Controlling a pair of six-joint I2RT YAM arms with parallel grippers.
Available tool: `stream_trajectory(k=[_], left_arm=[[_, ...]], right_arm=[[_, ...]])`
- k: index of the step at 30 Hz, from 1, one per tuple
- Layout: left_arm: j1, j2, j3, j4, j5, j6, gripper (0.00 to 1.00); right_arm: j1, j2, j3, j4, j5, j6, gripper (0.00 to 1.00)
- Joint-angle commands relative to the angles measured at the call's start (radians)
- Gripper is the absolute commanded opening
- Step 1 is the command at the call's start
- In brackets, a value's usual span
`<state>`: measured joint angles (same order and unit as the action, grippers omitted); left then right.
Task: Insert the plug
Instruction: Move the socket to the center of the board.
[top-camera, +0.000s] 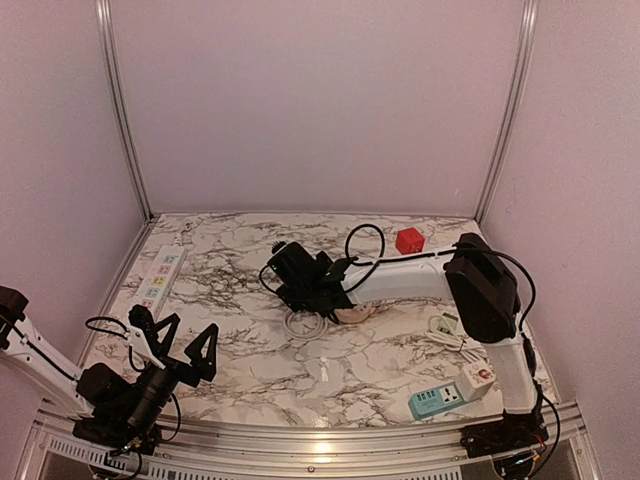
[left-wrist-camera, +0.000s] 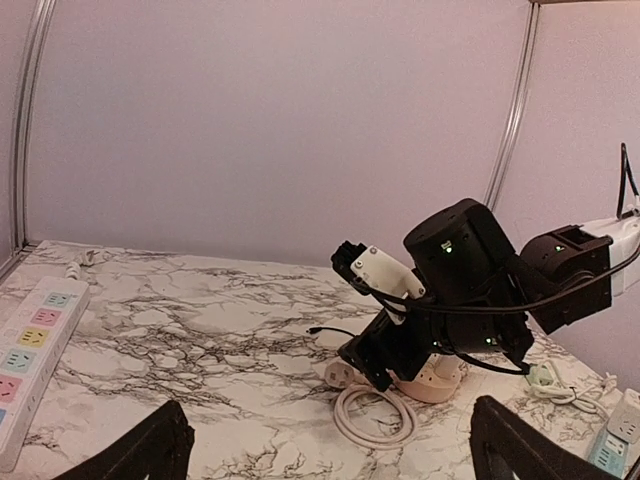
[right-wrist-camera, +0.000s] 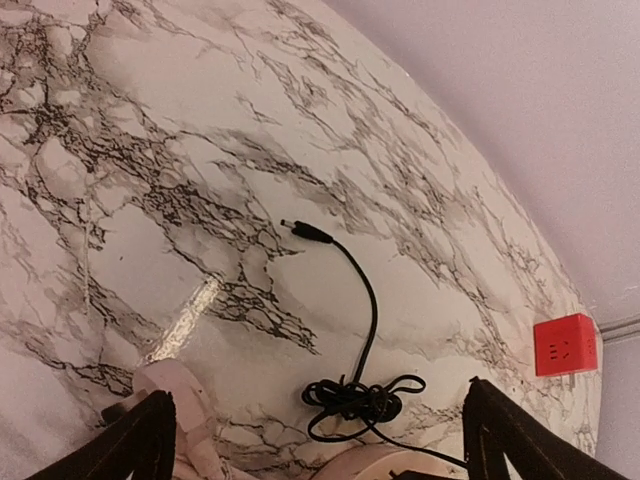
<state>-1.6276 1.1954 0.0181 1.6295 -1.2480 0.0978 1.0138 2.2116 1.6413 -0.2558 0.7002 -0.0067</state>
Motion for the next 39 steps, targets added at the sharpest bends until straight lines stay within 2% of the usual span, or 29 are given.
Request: stream_trajectory(k=[1,5,11,18,22,25,33,39], left_arm=[[0.009,-0.010,0.013,0.025,0.002,0.012,0.99],[0.008,-0.034,0.004,0.016,0.007,0.011,0.99],[0.009,-0.077,-0.008,-0.010,0.011,0.002,0.99],[0.010,-0.114,-0.016,-0.048,0.023,-0.025,0.99],[0.009,-0.134,-0.017,-0.075,0.024,-0.039,0.99],[0.009,-0.139,-0.017,-0.084,0.024,-0.046,0.99],[0.013,-0.084,0.000,-0.074,0.017,-0.053,0.99],[0.014,-0.051,0.009,-0.050,0.016,-0.042,0.99]], right_arm=[[-0.073,0.092,0.072,-0.089,0.086,-0.012,0.95],[-0.117,0.112,0.041,-0.089,0.119,-0.001,0.95],[-0.126,0.055,-0.076,-0.217,0.107,0.230,0.97],[-0.121,-0.156,-0.419,-0.227,0.002,0.516,0.97],[-0.096,-0.307,-0.607,-0.190,-0.013,0.597,0.96],[-0.053,-0.391,-0.687,-0.202,-0.004,0.624,0.96],[0.076,-0.493,-0.708,-0.312,0.011,0.711,0.96],[0.100,-0.587,-0.638,-0.271,0.048,0.647,0.96]])
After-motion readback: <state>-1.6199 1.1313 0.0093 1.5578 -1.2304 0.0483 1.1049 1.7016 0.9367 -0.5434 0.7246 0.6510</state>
